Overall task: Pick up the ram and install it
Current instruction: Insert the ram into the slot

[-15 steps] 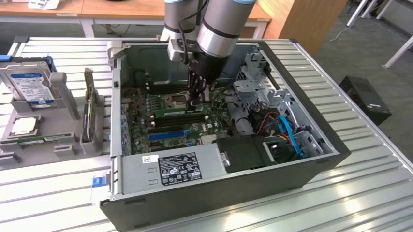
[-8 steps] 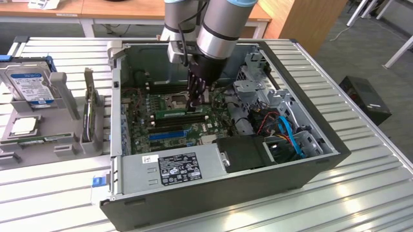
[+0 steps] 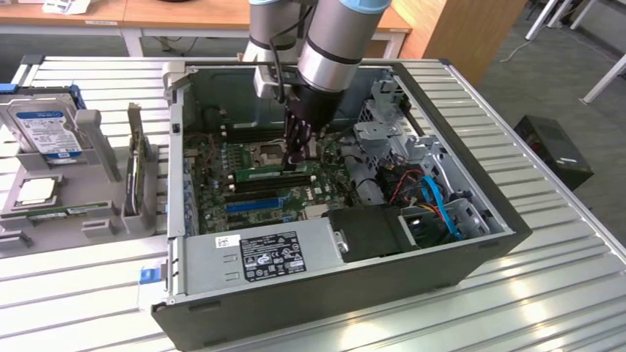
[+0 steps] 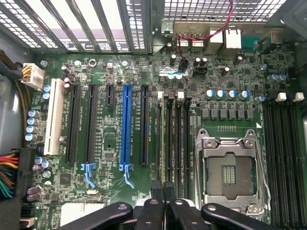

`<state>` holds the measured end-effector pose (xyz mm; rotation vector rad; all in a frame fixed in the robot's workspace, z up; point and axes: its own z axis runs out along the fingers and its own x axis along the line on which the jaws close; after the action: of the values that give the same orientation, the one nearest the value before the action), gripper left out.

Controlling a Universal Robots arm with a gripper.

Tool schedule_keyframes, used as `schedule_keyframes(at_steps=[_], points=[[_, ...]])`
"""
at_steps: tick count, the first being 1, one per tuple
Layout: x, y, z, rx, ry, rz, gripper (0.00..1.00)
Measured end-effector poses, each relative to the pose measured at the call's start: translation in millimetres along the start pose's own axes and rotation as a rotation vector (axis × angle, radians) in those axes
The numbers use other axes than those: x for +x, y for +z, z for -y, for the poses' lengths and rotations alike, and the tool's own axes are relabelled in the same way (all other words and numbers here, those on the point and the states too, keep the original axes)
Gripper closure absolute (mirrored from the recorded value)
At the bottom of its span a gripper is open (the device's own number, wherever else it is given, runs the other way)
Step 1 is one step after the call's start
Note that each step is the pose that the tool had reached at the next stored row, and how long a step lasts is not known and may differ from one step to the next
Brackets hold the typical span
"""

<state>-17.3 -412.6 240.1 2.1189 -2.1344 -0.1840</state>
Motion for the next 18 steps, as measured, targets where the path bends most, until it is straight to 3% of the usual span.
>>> schedule_keyframes(at_steps=[18], points=[[0.0,3.6,0.6,-0.0001,-0.001,-0.0003,0.88]])
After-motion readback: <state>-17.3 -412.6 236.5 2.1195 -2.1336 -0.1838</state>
